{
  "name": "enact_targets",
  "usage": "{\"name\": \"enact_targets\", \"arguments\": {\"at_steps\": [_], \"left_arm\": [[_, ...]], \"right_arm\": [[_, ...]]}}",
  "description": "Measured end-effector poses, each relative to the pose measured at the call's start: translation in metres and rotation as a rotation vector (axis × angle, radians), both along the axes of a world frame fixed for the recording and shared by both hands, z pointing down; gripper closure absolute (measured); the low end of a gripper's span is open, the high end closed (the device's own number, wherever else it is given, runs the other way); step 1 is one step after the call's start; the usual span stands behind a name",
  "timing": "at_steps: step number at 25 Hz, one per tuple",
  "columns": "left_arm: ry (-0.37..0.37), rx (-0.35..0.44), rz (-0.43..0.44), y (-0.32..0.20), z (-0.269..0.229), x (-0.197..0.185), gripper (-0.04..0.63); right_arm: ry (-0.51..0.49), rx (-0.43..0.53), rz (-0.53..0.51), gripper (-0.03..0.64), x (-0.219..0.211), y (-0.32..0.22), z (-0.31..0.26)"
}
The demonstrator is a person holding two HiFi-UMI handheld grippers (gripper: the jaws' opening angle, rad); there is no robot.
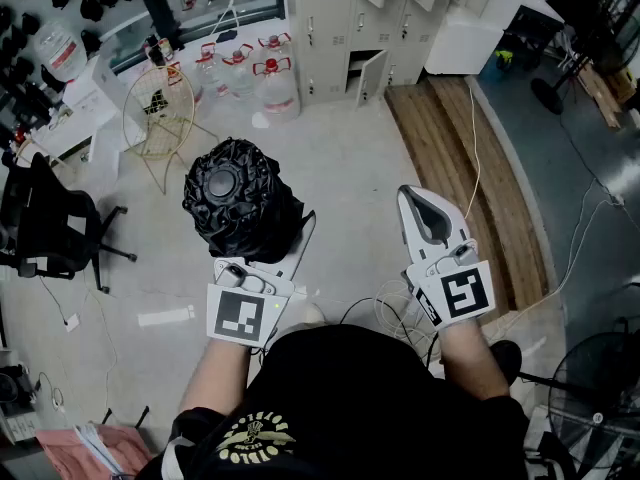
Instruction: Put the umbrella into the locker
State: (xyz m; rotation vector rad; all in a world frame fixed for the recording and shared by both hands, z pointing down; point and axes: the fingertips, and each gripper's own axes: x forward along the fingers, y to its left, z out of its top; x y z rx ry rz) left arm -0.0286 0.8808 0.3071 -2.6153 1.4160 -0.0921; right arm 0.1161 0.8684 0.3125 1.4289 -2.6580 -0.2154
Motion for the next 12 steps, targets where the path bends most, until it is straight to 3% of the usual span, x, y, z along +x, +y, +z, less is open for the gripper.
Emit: {"name": "enact_targets", "arguments": {"at_steps": [8,12], "left_arm": [[0.007,0.009,0.003,-0.021,0.001,-0.032,0.321],[0.028,0.006,-0.002,-0.022,0.010,-0.028,0.321]], "right_arm": [[-0.002,0.005,0.010,0.589,-0.030,-0.018,-0.003],[-0.001,0.012,0.020,0.588,-0.021,-0.017,0.008]]}}
